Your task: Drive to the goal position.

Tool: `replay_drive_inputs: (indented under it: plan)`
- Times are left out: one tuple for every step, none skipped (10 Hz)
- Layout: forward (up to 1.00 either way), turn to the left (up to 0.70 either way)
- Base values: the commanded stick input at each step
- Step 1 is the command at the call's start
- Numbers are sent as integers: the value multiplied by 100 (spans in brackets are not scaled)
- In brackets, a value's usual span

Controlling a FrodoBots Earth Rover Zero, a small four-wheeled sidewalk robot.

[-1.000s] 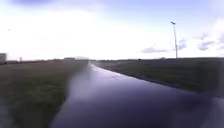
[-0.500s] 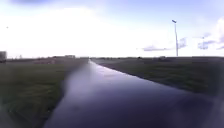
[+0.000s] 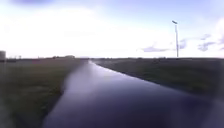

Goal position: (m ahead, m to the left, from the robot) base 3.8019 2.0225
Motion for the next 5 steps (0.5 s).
replay_drive_inputs:
  plan:
    - [45, 0]
    - [45, 0]
    - [45, 0]
    - [45, 0]
    - [45, 0]
